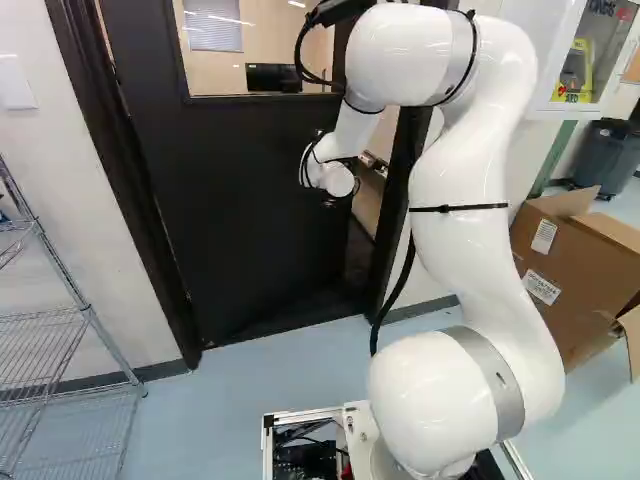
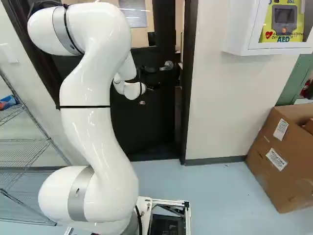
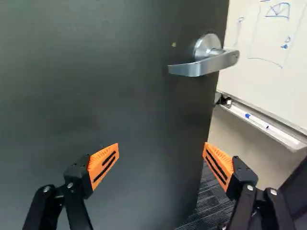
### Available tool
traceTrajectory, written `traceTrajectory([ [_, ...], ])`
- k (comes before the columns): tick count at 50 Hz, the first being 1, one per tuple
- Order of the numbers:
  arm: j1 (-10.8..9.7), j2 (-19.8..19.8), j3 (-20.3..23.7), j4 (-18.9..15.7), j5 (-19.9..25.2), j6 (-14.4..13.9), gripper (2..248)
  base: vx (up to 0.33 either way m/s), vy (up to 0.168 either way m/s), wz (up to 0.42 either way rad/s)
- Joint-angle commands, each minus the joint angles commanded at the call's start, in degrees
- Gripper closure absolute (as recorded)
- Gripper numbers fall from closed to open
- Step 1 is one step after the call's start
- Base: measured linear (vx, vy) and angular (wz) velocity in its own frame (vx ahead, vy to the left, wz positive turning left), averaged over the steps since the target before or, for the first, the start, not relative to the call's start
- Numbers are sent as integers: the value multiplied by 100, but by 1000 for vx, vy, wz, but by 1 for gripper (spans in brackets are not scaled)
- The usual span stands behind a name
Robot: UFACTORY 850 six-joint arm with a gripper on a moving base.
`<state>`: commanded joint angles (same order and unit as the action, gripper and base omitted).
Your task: Open the door and move inside
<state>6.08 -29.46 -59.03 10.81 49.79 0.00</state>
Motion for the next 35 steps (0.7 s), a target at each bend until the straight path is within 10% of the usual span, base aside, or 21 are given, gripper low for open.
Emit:
traceTrajectory([
  [35, 434, -492, -650, -1496, -584, 0, 3, 0, 0, 0],
])
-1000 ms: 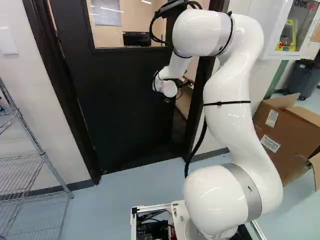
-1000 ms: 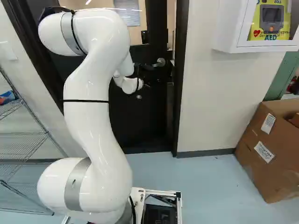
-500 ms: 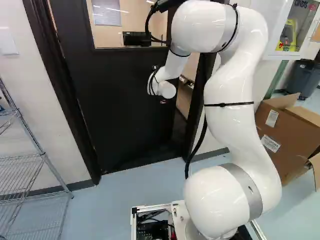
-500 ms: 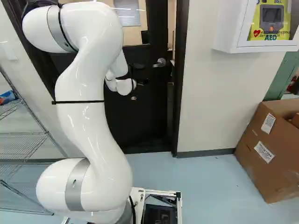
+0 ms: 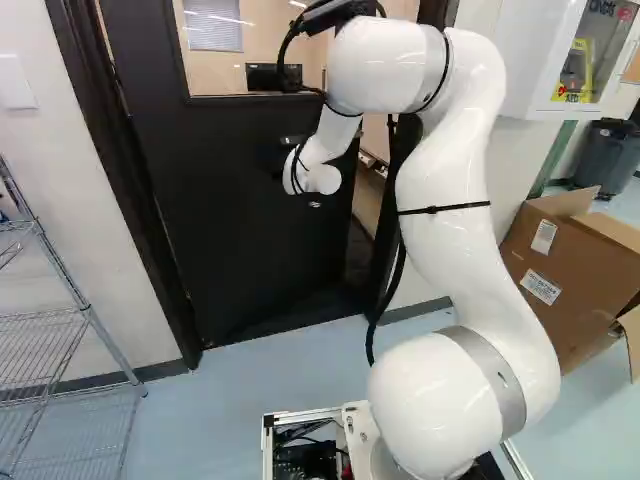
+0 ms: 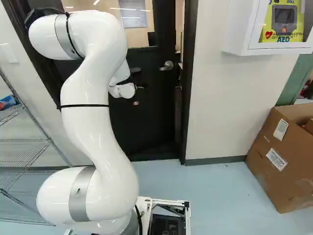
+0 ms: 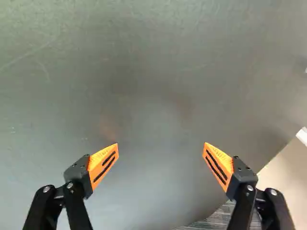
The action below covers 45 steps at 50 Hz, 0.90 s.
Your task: Open the door and move inside
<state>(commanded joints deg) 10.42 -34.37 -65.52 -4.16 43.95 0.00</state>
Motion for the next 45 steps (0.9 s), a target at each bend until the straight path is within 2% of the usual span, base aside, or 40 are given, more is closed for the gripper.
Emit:
traceTrajectory([
  [33, 158, -968, -1328, -12, -4, 0, 3, 0, 0, 0],
  [38, 168, -980, -1345, -12, -4, 0, 3, 0, 0, 0],
  [45, 171, -837, -1145, -12, -4, 0, 3, 0, 0, 0],
])
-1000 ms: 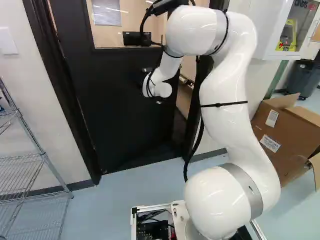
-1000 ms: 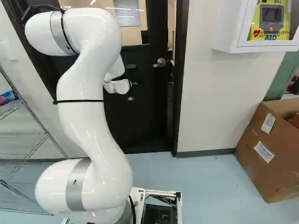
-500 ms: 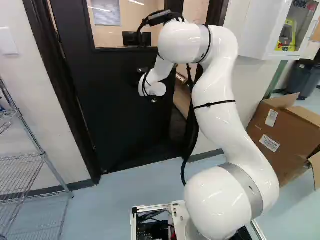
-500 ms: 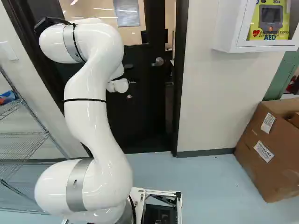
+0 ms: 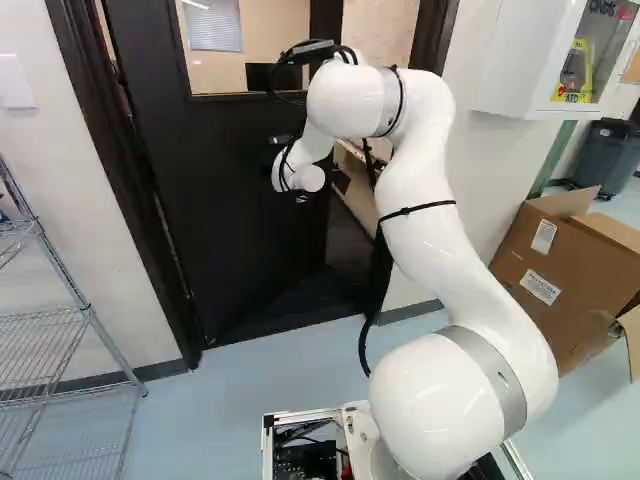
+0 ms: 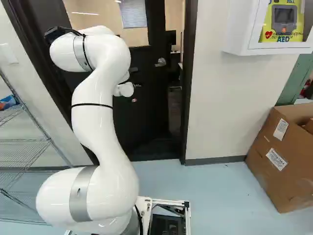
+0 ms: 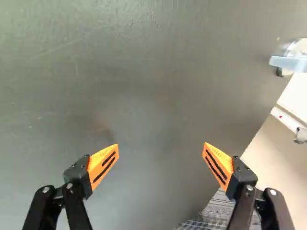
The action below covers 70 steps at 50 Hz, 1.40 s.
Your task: Open the door and move inside
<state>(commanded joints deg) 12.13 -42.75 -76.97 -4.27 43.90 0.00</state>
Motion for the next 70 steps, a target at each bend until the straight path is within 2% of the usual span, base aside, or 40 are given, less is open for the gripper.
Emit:
traceTrajectory([
  [70, -97, 1922, 2555, 0, 0, 0, 3, 0, 0, 0],
])
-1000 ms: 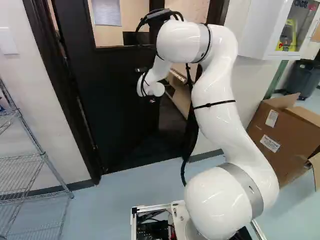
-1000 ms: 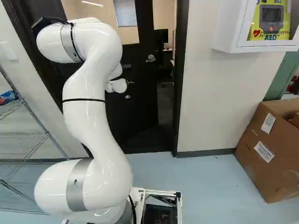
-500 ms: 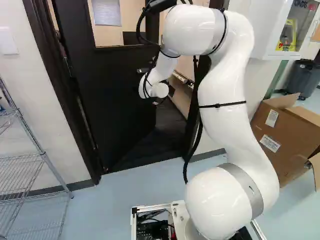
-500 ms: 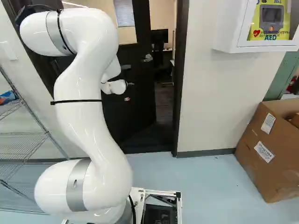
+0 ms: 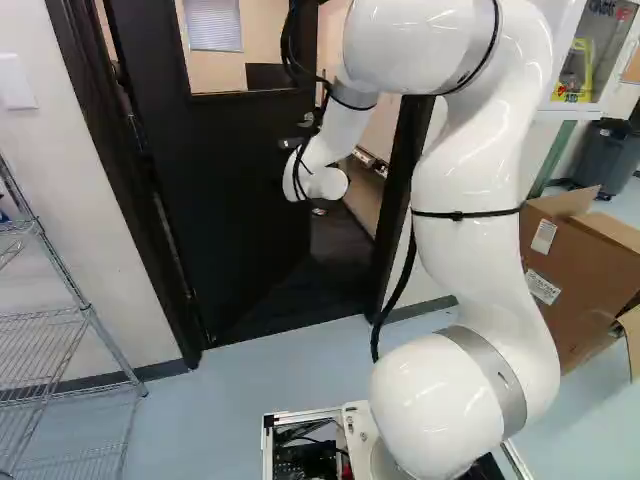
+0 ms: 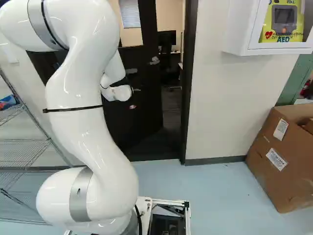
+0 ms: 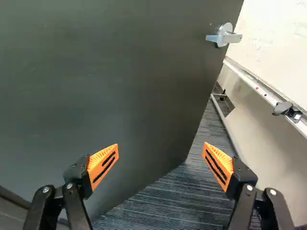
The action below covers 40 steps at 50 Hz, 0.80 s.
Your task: Open the door and move inside
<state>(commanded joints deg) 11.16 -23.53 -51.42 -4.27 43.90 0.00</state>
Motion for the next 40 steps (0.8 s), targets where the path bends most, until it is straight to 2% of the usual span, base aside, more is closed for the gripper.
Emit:
traceTrajectory([
  [40, -378, 1014, 1225, 63, 0, 0, 3, 0, 0, 0],
])
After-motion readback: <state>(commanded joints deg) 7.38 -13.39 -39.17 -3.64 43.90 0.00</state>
